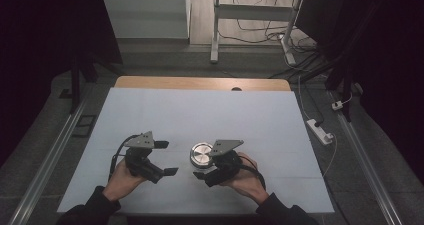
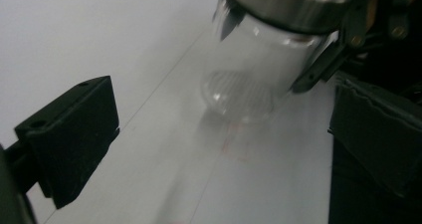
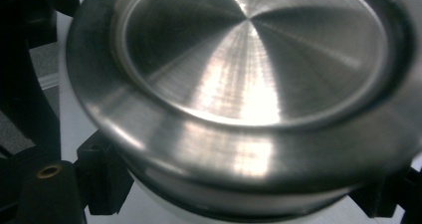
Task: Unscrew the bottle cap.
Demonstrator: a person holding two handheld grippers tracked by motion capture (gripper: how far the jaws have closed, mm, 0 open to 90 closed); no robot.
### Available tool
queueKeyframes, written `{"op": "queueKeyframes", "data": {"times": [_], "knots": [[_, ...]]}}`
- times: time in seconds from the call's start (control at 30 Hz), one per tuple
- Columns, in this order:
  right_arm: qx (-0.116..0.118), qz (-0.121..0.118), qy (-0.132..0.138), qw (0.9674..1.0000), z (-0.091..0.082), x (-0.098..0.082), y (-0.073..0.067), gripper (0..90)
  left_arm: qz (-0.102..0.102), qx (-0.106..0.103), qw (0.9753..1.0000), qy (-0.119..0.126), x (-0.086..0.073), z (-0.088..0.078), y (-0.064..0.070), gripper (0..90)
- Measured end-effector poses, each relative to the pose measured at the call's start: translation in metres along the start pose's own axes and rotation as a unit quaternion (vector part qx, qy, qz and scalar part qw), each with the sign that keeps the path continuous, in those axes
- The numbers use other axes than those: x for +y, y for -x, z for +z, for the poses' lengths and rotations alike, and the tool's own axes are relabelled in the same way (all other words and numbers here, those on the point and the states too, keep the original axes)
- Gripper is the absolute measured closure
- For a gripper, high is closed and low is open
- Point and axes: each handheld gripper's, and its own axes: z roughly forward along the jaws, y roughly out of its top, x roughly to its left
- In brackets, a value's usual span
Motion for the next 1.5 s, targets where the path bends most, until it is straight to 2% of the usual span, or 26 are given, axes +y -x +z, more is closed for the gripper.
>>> {"op": "queueKeyframes", "data": {"times": [0.13,0.27,0.3,0.33,0.37,0.5,0.57,0.6,0.63,0.67,0.73,0.8,0.83,0.93,0.97,1.03,1.07,1.1,1.13,1.17,1.3,1.37,1.4,1.43,1.47,1.5], "knots": [[0.003,-0.003,0.0,1.0,0.0,0.0,0.0,15.0,0.021,-0.014,0.9997,-0.006,0.011,0.008,-0.001,0.0],[0.005,-0.002,0.001,1.0,-0.001,0.001,0.001,15.0,0.042,-0.037,0.9984,-0.01,0.024,0.015,-0.005,0.0],[0.009,-0.002,0.001,1.0,-0.001,0.001,0.002,15.0,0.053,-0.049,0.9971,-0.023,0.03,0.021,-0.006,0.0],[0.01,-0.003,0.001,0.9999,-0.002,0.001,0.002,15.0,0.061,-0.051,0.9964,-0.03,0.032,0.024,-0.006,0.0],[0.012,-0.005,0.001,0.9999,-0.002,0.001,0.002,15.0,0.061,-0.051,0.9964,-0.03,0.032,0.024,-0.006,0.0],[0.021,-0.011,-0.002,0.9997,-0.002,0.001,0.002,15.0,0.086,-0.067,0.993,-0.046,0.042,0.034,-0.007,0.0],[0.024,-0.012,-0.001,0.9996,-0.001,0.001,0.002,15.0,0.104,-0.076,0.9903,-0.052,0.045,0.038,-0.007,0.0],[0.03,-0.01,-0.002,0.9995,-0.001,0.001,0.001,15.0,0.12,-0.09,0.9872,-0.055,0.048,0.04,-0.006,0.0],[0.035,-0.012,-0.003,0.9993,-0.001,0.001,0.001,15.0,0.12,-0.09,0.9872,-0.055,0.048,0.04,-0.006,0.0],[0.039,-0.014,-0.004,0.9991,-0.001,0.001,0.001,15.0,0.135,-0.099,0.9842,-0.059,0.05,0.041,-0.005,0.0],[0.048,-0.021,-0.005,0.9986,0.0,0.001,-0.001,15.0,0.147,-0.113,0.981,-0.058,0.052,0.041,-0.006,0.2],[0.057,-0.03,-0.01,0.9979,0.001,0.001,-0.002,15.0,0.152,-0.136,0.9778,-0.047,0.053,0.04,-0.007,1.5],[0.061,-0.034,-0.011,0.9975,0.002,0.001,-0.003,15.0,0.155,-0.15,0.9756,-0.042,0.053,0.04,-0.007,2.9],[0.074,-0.044,-0.012,0.9962,0.003,0.001,-0.005,15.0,0.18,-0.174,0.9673,-0.041,0.056,0.04,-0.004,7.9],[0.077,-0.049,-0.012,0.9957,0.003,0.001,-0.005,15.0,0.189,-0.176,0.9653,-0.043,0.056,0.041,-0.003,9.5],[0.08,-0.052,-0.011,0.9954,0.003,0.002,-0.006,15.0,0.194,-0.174,0.9645,-0.045,0.057,0.042,-0.001,14.4],[0.082,-0.053,-0.012,0.9951,0.003,0.003,-0.006,15.0,0.205,-0.172,0.9622,-0.05,0.058,0.044,0.003,17.0],[0.08,-0.055,-0.012,0.9953,0.002,0.003,-0.006,15.0,0.205,-0.172,0.9622,-0.05,0.058,0.044,0.003,18.4],[0.075,-0.055,-0.013,0.9956,0.002,0.003,-0.006,15.0,0.208,-0.163,0.9633,-0.05,0.058,0.045,0.005,18.4],[0.069,-0.055,-0.013,0.996,0.002,0.002,-0.005,15.0,0.199,-0.139,0.9687,-0.052,0.059,0.045,0.007,18.5],[0.035,-0.033,-0.011,0.9988,0.001,0.002,0.001,15.0,0.158,-0.076,0.9835,-0.046,0.061,0.049,0.012,18.6],[0.012,-0.015,-0.009,0.9998,0.001,0.003,0.004,15.0,0.135,-0.036,0.9894,-0.041,0.063,0.051,0.016,18.6],[-0.001,-0.001,-0.006,1.0,0.001,0.003,0.005,15.1,0.121,-0.014,0.9918,-0.037,0.064,0.053,0.018,18.6],[-0.015,0.008,-0.004,0.9999,0.002,0.003,0.006,15.0,0.112,0.008,0.9931,-0.035,0.065,0.055,0.021,18.6],[-0.03,0.013,-0.005,0.9995,0.002,0.003,0.008,15.0,0.105,0.029,0.9935,-0.033,0.066,0.057,0.024,18.5],[-0.044,0.018,-0.005,0.9988,0.002,0.003,0.008,15.0,0.1,0.039,0.9937,-0.032,0.066,0.059,0.026,18.4]]}}
